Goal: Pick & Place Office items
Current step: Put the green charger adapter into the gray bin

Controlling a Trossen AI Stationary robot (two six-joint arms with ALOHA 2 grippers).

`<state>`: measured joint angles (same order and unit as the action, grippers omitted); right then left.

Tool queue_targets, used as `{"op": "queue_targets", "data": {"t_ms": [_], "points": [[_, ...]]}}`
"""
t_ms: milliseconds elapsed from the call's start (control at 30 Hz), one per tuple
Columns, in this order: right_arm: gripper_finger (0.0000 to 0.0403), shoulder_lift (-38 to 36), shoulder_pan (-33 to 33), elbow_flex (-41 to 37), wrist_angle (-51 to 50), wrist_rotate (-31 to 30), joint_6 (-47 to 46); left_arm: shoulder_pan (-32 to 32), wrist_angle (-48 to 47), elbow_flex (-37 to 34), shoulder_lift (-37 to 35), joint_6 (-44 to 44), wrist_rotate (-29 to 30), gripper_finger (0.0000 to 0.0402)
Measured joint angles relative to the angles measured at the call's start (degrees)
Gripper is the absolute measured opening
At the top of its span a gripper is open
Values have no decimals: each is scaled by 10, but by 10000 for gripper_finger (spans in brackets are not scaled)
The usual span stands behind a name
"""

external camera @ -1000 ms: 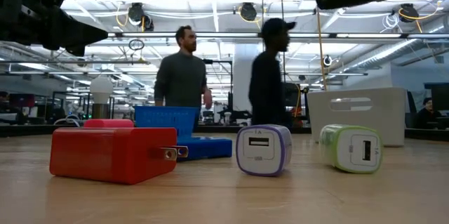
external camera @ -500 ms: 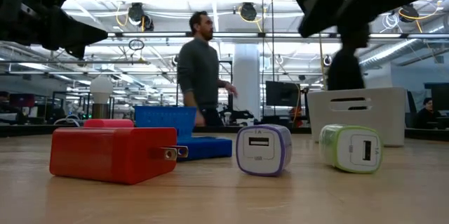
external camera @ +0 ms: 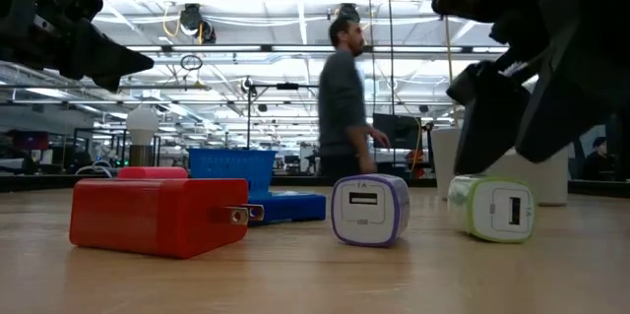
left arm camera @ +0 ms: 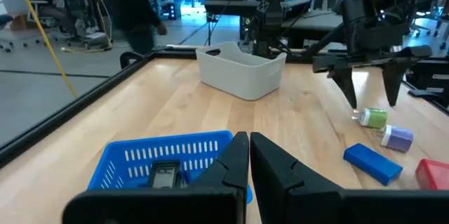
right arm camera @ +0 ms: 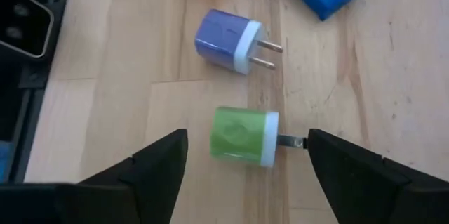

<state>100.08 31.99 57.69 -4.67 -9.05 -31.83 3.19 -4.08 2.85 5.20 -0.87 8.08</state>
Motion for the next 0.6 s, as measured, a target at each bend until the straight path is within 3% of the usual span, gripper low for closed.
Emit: {"op": "queue_targets", "data": {"t_ms": [600], "points": [[282,49,0,0,20,-45,19,0,0,0,2,-12,1,19]]}}
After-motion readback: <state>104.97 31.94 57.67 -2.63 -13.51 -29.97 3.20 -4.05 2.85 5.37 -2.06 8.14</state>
